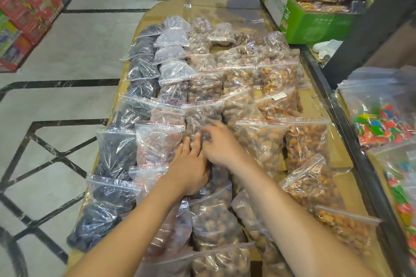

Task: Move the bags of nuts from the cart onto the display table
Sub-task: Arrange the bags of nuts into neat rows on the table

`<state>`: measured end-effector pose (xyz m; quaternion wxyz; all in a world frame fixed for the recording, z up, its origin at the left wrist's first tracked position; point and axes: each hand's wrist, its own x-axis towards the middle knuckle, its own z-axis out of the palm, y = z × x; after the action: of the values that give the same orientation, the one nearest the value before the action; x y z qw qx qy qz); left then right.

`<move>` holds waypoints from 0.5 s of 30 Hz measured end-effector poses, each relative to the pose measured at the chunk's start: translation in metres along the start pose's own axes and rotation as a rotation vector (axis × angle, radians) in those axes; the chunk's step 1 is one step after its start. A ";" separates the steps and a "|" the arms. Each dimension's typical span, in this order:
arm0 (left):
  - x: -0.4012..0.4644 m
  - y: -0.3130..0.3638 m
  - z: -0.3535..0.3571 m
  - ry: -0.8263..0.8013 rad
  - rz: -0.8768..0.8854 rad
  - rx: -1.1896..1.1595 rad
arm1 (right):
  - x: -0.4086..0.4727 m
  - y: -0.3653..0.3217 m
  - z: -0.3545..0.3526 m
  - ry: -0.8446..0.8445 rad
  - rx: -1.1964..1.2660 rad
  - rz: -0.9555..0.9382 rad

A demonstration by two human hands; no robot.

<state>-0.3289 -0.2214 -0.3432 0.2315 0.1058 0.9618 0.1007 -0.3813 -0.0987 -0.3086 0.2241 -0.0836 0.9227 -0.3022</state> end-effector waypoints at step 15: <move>-0.068 0.022 -0.001 0.189 0.006 -0.337 | -0.083 0.031 0.027 0.173 0.087 0.048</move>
<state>-0.2663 -0.2173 -0.3079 0.1541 0.0583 0.9486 0.2703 -0.2962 -0.0640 -0.3166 0.1540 -0.0253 0.9264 -0.3427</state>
